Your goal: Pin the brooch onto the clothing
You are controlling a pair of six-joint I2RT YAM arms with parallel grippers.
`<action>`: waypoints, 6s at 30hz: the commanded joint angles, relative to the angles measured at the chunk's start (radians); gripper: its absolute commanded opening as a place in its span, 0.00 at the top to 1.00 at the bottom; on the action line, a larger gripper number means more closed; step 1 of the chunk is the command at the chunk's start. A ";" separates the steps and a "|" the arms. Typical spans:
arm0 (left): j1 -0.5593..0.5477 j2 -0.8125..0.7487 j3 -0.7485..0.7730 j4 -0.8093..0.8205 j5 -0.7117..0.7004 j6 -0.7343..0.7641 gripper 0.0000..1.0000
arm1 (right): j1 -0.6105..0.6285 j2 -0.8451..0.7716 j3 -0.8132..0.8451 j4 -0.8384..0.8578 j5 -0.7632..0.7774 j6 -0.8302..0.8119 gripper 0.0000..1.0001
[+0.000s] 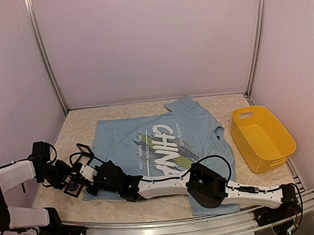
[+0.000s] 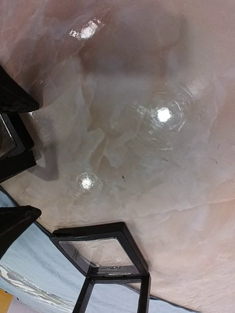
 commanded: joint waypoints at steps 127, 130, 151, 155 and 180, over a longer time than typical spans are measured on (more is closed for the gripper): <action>-1.422 0.217 0.262 0.061 -0.328 0.533 0.75 | -0.136 -1.718 -2.194 0.160 -0.242 -0.031 0.28; -1.425 0.225 0.265 0.064 -0.316 0.510 0.83 | -0.092 -1.706 -2.186 0.159 -0.190 -0.031 0.29; -1.647 0.484 0.488 -0.121 -0.695 0.140 0.97 | -0.111 -1.536 -1.893 -0.114 -0.389 0.630 0.50; -1.656 0.550 0.556 -0.182 -0.667 0.082 0.90 | -0.132 -1.544 -1.905 -0.182 -0.432 0.747 0.53; -1.666 0.530 0.506 -0.065 -0.654 0.021 0.86 | -0.222 -1.360 -1.859 -0.299 -0.520 0.963 0.65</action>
